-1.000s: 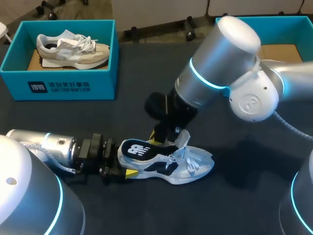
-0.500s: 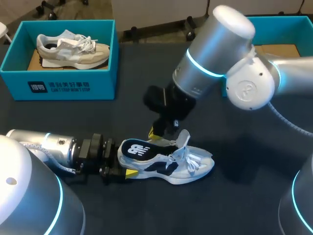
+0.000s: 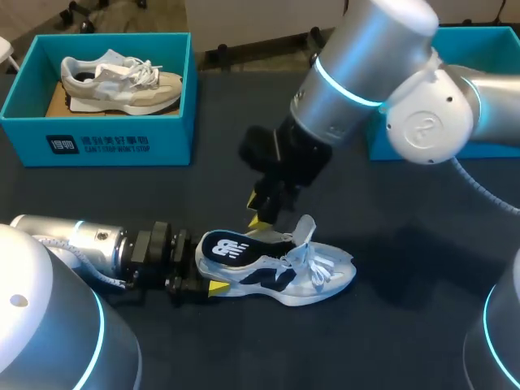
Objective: Take the shoe out of the shoebox, open the shoe tongue, remove and reinsert the insole, then place the shoe into the shoebox
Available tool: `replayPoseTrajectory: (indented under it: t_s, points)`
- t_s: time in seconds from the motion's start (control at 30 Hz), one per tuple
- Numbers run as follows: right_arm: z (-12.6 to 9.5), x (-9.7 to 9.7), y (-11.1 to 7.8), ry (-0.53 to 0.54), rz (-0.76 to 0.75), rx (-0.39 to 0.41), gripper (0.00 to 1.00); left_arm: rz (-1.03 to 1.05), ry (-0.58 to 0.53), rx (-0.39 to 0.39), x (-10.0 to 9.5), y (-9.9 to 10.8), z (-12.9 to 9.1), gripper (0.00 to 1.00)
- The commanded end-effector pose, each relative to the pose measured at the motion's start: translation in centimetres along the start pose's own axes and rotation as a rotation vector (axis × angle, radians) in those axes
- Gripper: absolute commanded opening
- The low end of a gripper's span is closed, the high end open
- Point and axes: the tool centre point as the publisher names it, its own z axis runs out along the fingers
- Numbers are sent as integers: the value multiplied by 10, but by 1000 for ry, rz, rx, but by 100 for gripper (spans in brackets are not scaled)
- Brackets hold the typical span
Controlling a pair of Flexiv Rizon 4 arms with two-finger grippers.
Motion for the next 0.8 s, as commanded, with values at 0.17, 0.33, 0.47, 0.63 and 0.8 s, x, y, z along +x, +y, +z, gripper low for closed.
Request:
replayPoseTrajectory:
  t_s: [0.17, 0.33, 0.47, 0.63, 0.8]
  points:
    - [34, -15, -3, 31, 16, -13, 53, 0, -1, 1, -1, 0, 1, 0]
    - [44, -14, -8, 60, 27, -32, 49, 0, -1, 1, -1, 0, 1, 0]
    - [52, -13, -11, 78, 32, -34, 47, 0, -1, 1, -1, 0, 1, 0]
    - [66, -14, -16, 105, 39, -50, 47, 0, -1, 1, -1, 0, 1, 0]
    - [76, -16, -19, 126, 36, -68, 47, 0, -1, 1, -1, 0, 1, 0]
